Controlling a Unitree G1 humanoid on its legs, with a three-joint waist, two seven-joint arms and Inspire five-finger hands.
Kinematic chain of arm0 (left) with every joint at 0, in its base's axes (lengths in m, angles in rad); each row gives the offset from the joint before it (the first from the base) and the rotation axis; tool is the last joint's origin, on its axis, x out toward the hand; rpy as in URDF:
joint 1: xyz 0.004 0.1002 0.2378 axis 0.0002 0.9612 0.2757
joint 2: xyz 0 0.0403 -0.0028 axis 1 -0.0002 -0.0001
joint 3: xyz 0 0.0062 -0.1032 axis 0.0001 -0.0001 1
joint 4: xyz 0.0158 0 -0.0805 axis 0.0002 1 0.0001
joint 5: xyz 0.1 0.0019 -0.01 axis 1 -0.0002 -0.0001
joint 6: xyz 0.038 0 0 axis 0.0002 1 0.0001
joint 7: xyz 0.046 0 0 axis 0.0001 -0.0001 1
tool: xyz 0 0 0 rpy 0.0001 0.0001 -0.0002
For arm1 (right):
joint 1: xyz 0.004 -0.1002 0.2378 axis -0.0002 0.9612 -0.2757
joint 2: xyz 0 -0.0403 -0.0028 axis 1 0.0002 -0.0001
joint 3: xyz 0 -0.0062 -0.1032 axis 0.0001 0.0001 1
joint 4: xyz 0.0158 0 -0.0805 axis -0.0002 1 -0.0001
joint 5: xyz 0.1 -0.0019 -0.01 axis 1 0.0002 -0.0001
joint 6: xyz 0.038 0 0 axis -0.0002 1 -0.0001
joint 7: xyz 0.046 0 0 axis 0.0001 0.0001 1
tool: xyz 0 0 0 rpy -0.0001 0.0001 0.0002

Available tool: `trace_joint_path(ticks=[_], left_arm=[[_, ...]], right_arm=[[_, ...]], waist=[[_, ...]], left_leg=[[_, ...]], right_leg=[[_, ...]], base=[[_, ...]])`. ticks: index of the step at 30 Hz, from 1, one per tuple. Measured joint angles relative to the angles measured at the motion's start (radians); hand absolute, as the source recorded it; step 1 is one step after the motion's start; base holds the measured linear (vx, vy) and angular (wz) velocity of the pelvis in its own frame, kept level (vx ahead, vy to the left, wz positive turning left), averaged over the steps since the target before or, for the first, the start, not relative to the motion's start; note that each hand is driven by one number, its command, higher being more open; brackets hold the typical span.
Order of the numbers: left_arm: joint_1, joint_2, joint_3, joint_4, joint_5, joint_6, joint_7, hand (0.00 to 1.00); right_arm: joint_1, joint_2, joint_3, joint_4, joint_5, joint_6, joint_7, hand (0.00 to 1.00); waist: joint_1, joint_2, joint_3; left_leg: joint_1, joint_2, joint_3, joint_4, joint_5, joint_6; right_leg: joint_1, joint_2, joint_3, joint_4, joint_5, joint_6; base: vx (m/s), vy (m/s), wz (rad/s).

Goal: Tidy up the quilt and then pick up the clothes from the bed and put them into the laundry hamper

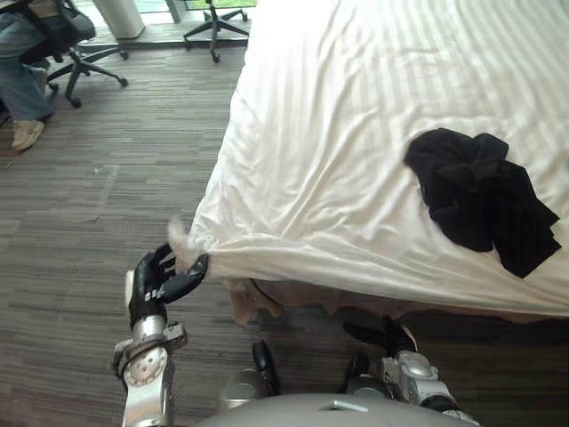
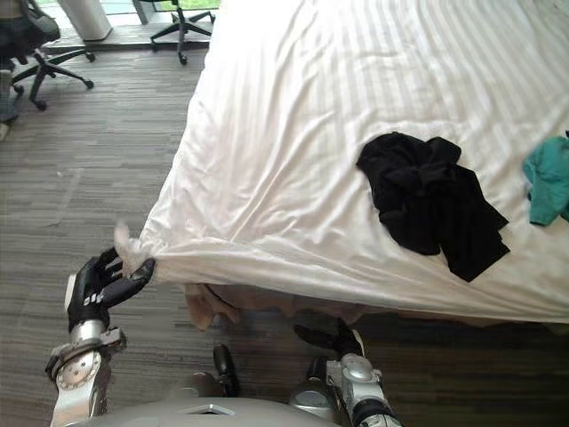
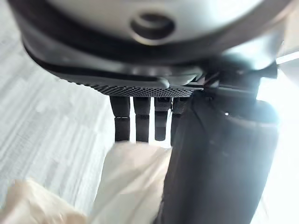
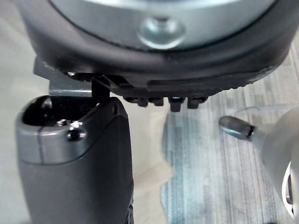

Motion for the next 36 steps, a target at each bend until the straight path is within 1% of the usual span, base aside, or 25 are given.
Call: trace_joint_path(ticks=[1, 2, 3, 4, 5, 6, 8, 10, 11, 12, 14, 16, 18, 20, 22, 23, 24, 25, 26, 27, 28, 31, 32, 34, 36], left_arm=[[-0.005, 0.001, 0.072, 0.043, 0.000, 0.003, 0.008, 1.00], [-0.018, 0.009, 0.146, 0.086, 0.000, 0.011, 0.039, 1.00], [-0.026, 0.019, 0.180, 0.112, 0.000, 0.014, 0.055, 1.00], [-0.042, 0.054, 0.242, 0.179, 0.000, 0.016, 0.093, 1.00], [-0.055, 0.110, 0.279, 0.271, 0.006, 0.018, 0.119, 1.00], [-0.059, 0.138, 0.296, 0.317, 0.006, 0.021, 0.123, 1.00], [-0.079, 0.222, 0.381, 0.498, 0.004, 0.037, 0.122, 1.00], [-0.088, 0.240, 0.421, 0.570, -0.001, 0.045, 0.123, 1.00], [-0.092, 0.247, 0.454, 0.626, -0.034, 0.059, 0.123, 1.00], [-0.094, 0.248, 0.460, 0.646, -0.052, 0.062, 0.122, 1.00], [-0.107, 0.244, 0.474, 0.723, -0.157, 0.085, 0.103, 1.00], [-0.120, 0.218, 0.474, 0.763, -0.208, 0.090, 0.097, 1.00], [-0.121, 0.167, 0.451, 0.767, -0.231, 0.089, 0.091, 1.00], [-0.132, 0.097, 0.391, 0.779, -0.239, 0.091, 0.076, 1.00], [-0.140, 0.059, 0.352, 0.793, -0.245, 0.091, 0.070, 1.00], [-0.147, 0.020, 0.315, 0.794, -0.245, 0.091, 0.066, 1.00], [-0.154, 0.006, 0.306, 0.794, -0.245, 0.091, 0.064, 1.00], [-0.157, -0.014, 0.284, 0.795, -0.245, 0.091, 0.064, 1.00], [-0.169, -0.029, 0.268, 0.795, -0.245, 0.091, 0.063, 1.00], [-0.174, -0.036, 0.255, 0.795, -0.245, 0.091, 0.063, 1.00], [-0.178, -0.048, 0.241, 0.795, -0.245, 0.091, 0.063, 1.00], [-0.180, -0.082, 0.190, 0.795, -0.240, 0.090, 0.063, 1.00], [-0.183, -0.090, 0.166, 0.795, -0.224, 0.090, 0.063, 1.00], [-0.188, -0.096, 0.160, 0.795, -0.222, 0.090, 0.064, 1.00], [-0.188, -0.097, 0.138, 0.795, -0.221, 0.090, 0.066, 1.00]], right_arm=[[0.015, 0.000, 0.000, 0.000, 0.001, 0.001, 0.003, 1.00], [0.028, 0.000, 0.000, 0.000, 0.003, 0.002, 0.006, 1.00], [0.034, 0.000, 0.000, 0.000, 0.004, 0.002, 0.007, 1.00], [0.043, 0.002, 0.000, -0.001, 0.004, 0.002, 0.008, 1.00], [0.052, 0.002, 0.000, -0.001, 0.005, 0.002, 0.007, 1.00], [0.055, 0.002, 0.000, -0.001, 0.005, 0.002, 0.007, 1.00], [0.058, 0.007, 0.000, -0.001, 0.005, -0.002, 0.007, 1.00], [0.059, 0.007, -0.001, 0.001, 0.005, -0.002, 0.007, 1.00], [0.058, 0.006, -0.004, 0.006, 0.005, -0.005, 0.007, 1.00], [0.059, 0.006, -0.005, 0.009, 0.005, -0.005, 0.007, 1.00], [0.069, 0.005, -0.014, 0.023, 0.003, -0.004, 0.007, 1.00], [0.086, 0.003, -0.032, 0.034, 0.003, -0.003, 0.003, 1.00], [0.098, 0.002, -0.056, 0.040, 0.004, -0.001, -0.004, 1.00], [0.129, 0.002, -0.113, 0.040, 0.009, 0.001, -0.015, 1.00], [0.138, 0.001, -0.153, 0.043, 0.034, 0.006, -0.028, 1.00], [0.153, 0.001, -0.201, 0.046, 0.060, 0.013, -0.037, 1.00], [0.160, 0.001, -0.213, 0.047, 0.075, 0.015, -0.041, 1.00], [0.166, 0.004, -0.237, 0.047, 0.096, 0.015, -0.051, 1.00], [0.172, 0.010, -0.265, 0.048, 0.130, 0.016, -0.060, 1.00], [0.177, 0.012, -0.284, 0.048, 0.152, 0.017, -0.066, 1.00], [0.184, 0.014, -0.312, 0.048, 0.186, 0.017, -0.074, 1.00], [0.187, 0.018, -0.403, 0.046, 0.325, 0.015, -0.113, 1.00], [0.187, 0.018, -0.440, 0.042, 0.371, 0.014, -0.126, 1.00], [0.187, 0.018, -0.487, 0.027, 0.409, 0.015, -0.142, 1.00], [0.181, 0.015, -0.577, -0.031, 0.449, 0.014, -0.161, 1.00]], waist=[[0.007, -0.009, -0.012], [0.022, -0.018, -0.018], [0.027, -0.022, -0.022], [0.036, -0.031, -0.031], [0.042, -0.036, -0.035], [0.044, -0.039, -0.039], [0.048, -0.047, -0.045], [0.047, -0.049, -0.050], [0.046, -0.051, -0.052], [0.045, -0.052, -0.052], [0.042, -0.055, -0.056], [0.039, -0.055, -0.058], [0.019, -0.057, -0.062], [0.010, -0.059, -0.071], [-0.009, -0.057, -0.074], [-0.017, -0.055, -0.077], [-0.020, -0.054, -0.084], [-0.028, -0.063, -0.097], [-0.037, -0.062, -0.100], [-0.039, -0.068, -0.102], [-0.042, -0.065, -0.103], [-0.063, -0.049, -0.108], [-0.064, -0.042, -0.112], [-0.065, -0.039, -0.114], [-0.069, -0.038, -0.115]], left_leg=[[-0.001, 0.002, 0.000, 0.000, 0.008, 0.002], [0.000, 0.002, -0.004, 0.000, 0.010, 0.001], [-0.001, 0.001, -0.006, 0.000, 0.010, 0.001], [-0.001, -0.003, -0.016, 0.000, 0.015, -0.005], [0.003, -0.008, -0.030, 0.000, 0.022, 0.002], [0.004, -0.010, -0.033, 0.000, 0.022, 0.002], [0.018, -0.019, -0.032, 0.000, 0.022, 0.002], [0.022, -0.023, -0.031, 0.000, 0.020, 0.002], [0.025, -0.024, -0.026, 0.000, 0.019, 0.002], [0.027, -0.024, -0.023, 0.000, 0.019, 0.002], [0.044, -0.022, -0.001, 0.000, 0.013, -0.004], [0.056, -0.019, 0.018, -0.001, 0.003, -0.011], [0.057, -0.016, 0.032, -0.001, 0.002, -0.011], [0.063, -0.011, 0.061, -0.001, 0.000, -0.013], [0.077, -0.009, 0.075, -0.001, -0.005, -0.017], [0.092, -0.005, 0.108, -0.001, -0.014, -0.022], [0.092, -0.003, 0.119, -0.001, -0.016, -0.024], [0.093, 0.001, 0.140, -0.001, -0.020, -0.027], [0.096, 0.007, 0.160, 0.000, -0.023, -0.032], [0.106, 0.009, 0.170, 0.000, -0.026, -0.036], [0.115, 0.011, 0.186, 0.000, -0.030, -0.041], [0.142, 0.017, 0.234, 0.000, -0.041, -0.050], [0.148, 0.021, 0.255, 0.001, -0.046, -0.055], [0.156, 0.024, 0.267, 0.004, -0.050, -0.059], [0.164, 0.026, 0.276, 0.004, -0.057, -0.062]], right_leg=[[0.009, -0.001, -0.023, 0.001, -0.002, 0.002], [0.016, -0.002, -0.034, 0.000, -0.002, 0.002], [0.018, -0.003, -0.038, 0.000, -0.002, 0.002], [0.023, -0.006, -0.047, 0.000, -0.003, 0.001], [0.037, -0.009, -0.057, 0.000, -0.005, 0.000], [0.040, -0.011, -0.058, 0.000, -0.007, -0.001], [0.052, -0.017, -0.055, -0.002, -0.007, -0.001], [0.056, -0.017, -0.053, -0.004, -0.007, -0.001], [0.056, -0.017, -0.048, -0.004, -0.007, -0.001], [0.056, -0.017, -0.042, -0.004, -0.006, 0.000], [0.054, -0.016, -0.015, -0.005, -0.007, -0.001], [0.051, -0.014, 0.006, -0.006, -0.008, -0.002], [0.041, -0.012, 0.024, -0.005, -0.008, -0.002], [0.030, -0.008, 0.057, -0.005, -0.008, -0.002], [0.029, -0.007, 0.070, -0.005, -0.008, -0.001], [0.021, -0.004, 0.103, -0.006, -0.010, 0.001], [0.013, -0.002, 0.116, -0.006, -0.010, 0.001], [0.000, 0.004, 0.137, -0.005, -0.009, -0.001], [-0.005, 0.010, 0.156, -0.005, -0.006, -0.005], [-0.006, 0.012, 0.168, -0.004, -0.006, -0.005], [-0.007, 0.016, 0.182, -0.004, -0.006, -0.006], [-0.017, 0.026, 0.227, -0.004, -0.008, -0.008], [-0.023, 0.028, 0.246, -0.004, -0.005, -0.004], [-0.023, 0.031, 0.255, -0.004, -0.006, -0.005], [-0.021, 0.034, 0.261, -0.004, -0.008, -0.008]], base=[[0.02, 0.050, 0.48], [0.02, 0.050, 0.36], [0.03, 0.049, 0.23], [0.05, 0.047, 0.29], [0.05, 0.049, 0.31], [0.05, 0.051, 0.21], [0.04, 0.057, 0.02], [0.01, 0.030, -0.03], [0.00, 0.026, -0.08], [-0.01, 0.033, -0.18], [-0.02, 0.028, -0.28], [-0.04, 0.022, -0.33], [-0.03, 0.019, -0.28], [0.00, 0.017, -0.37], [0.00, 0.018, -0.39], [-0.02, 0.022, -0.56], [0.01, 0.016, -0.69], [0.04, -0.003, -0.54], [0.09, -0.014, -0.53], [0.08, -0.015, -0.49], [0.08, -0.007, -0.47], [0.08, 0.007, -0.53], [0.09, 0.013, -0.42], [0.09, 0.007, -0.26], [0.07, -0.009, -0.14]])
